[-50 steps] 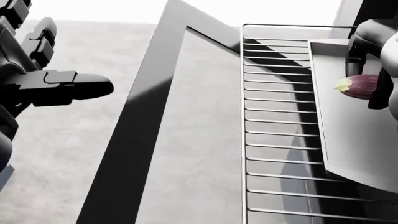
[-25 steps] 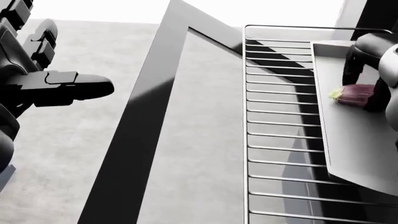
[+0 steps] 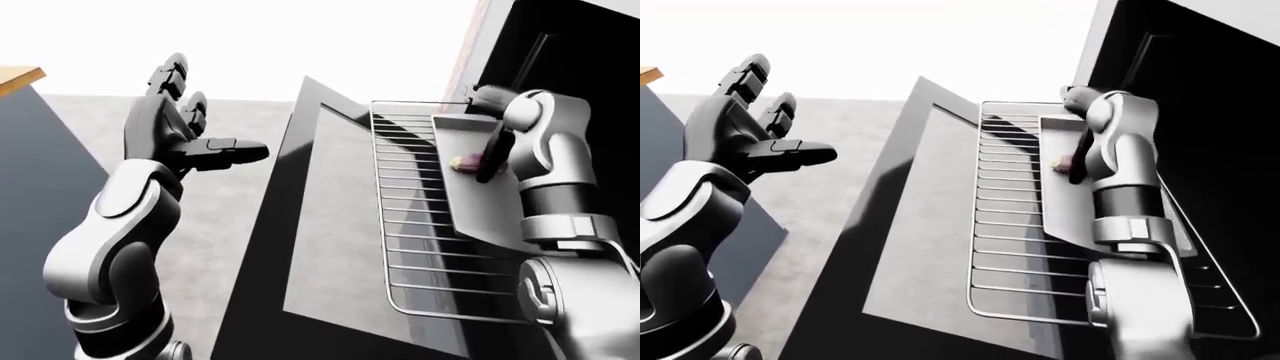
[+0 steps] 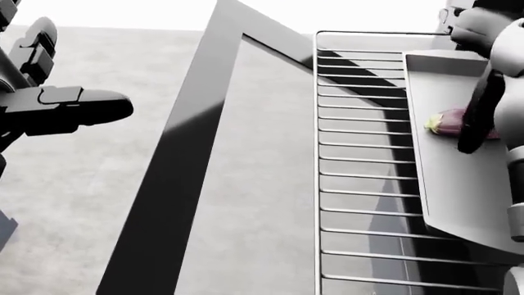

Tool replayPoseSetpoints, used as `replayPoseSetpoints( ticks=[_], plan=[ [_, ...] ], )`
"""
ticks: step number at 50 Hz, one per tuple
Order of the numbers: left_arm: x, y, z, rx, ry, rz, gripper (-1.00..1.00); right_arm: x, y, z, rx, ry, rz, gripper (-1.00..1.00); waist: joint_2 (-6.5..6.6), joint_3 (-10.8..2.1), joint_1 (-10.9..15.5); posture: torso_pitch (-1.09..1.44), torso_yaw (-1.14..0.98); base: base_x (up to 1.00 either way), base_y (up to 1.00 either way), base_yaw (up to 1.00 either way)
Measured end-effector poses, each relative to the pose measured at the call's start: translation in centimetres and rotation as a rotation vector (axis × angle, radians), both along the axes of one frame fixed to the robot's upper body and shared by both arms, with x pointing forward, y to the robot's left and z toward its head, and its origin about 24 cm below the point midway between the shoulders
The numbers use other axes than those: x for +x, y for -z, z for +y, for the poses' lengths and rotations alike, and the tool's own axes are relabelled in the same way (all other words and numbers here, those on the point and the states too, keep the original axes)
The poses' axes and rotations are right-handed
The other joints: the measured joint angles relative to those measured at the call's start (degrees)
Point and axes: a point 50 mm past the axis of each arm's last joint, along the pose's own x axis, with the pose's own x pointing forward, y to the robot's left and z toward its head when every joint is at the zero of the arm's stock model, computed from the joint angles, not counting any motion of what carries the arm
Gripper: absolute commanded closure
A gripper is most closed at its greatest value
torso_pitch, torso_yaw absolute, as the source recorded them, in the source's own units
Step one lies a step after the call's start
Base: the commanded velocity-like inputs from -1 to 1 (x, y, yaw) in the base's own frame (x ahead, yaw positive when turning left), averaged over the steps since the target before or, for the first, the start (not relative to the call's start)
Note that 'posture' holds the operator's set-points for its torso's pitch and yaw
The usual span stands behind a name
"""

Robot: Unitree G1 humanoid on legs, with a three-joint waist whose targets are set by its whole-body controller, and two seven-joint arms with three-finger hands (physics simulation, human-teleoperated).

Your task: Place the eggplant on the rack of the oven.

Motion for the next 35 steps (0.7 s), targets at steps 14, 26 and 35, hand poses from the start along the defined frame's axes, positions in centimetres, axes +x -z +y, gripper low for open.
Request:
replayPoseSetpoints(
  ticks=[14,26,35],
  plan=[
    [0.4,-1.5,0.6,0.051,-0.025,0.008,-1.00,0.0,-4.3,6.4,0.464,-0.115,-0.092,-1.00,0.63,0.27,-0.22,0.00,0.00,0.00,0.00,0.00],
    [0.2,-3.5,1.5,0.144,-0.047,0.026,-1.00,-1.3,-7.1,11.0,0.727,-0.197,-0.221,-1.00,1.51,0.70,-0.28,0.00,0.00,0.00,0.00,0.00],
    [1.0,-5.2,2.1,0.171,-0.085,0.014,-1.00,-2.4,-10.2,12.3,0.858,-0.225,-0.404,-1.00,1.62,1.00,-0.30,0.00,0.00,0.00,0.00,0.00]
  ],
)
